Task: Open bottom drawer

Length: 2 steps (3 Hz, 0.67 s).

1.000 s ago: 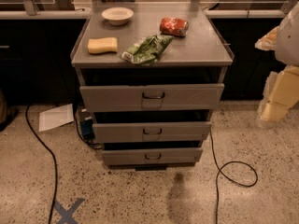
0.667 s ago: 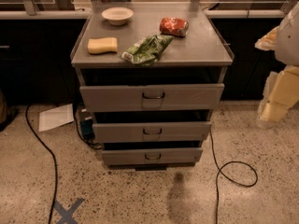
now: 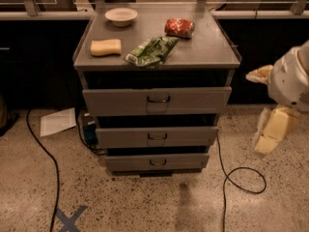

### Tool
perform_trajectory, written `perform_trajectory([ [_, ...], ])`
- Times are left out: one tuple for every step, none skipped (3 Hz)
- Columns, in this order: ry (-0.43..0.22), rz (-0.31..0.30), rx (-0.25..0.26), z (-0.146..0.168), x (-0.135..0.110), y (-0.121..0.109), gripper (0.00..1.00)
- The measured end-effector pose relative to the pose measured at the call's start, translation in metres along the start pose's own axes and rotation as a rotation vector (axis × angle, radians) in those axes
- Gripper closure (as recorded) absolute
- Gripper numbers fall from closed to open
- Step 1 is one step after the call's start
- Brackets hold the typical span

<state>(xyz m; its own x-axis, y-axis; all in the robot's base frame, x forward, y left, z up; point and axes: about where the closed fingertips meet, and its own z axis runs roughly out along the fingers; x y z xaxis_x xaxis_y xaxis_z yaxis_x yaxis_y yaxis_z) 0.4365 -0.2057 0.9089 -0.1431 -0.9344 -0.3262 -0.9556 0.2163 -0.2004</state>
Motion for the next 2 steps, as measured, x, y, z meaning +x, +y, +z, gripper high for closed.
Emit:
perform_trajectory([
  [-0.070,-0.017,-0.028,0.059,0.014,0.010,0.00],
  [-0.090,0.029,-0.068,0.116,0.029,0.018,0.00],
])
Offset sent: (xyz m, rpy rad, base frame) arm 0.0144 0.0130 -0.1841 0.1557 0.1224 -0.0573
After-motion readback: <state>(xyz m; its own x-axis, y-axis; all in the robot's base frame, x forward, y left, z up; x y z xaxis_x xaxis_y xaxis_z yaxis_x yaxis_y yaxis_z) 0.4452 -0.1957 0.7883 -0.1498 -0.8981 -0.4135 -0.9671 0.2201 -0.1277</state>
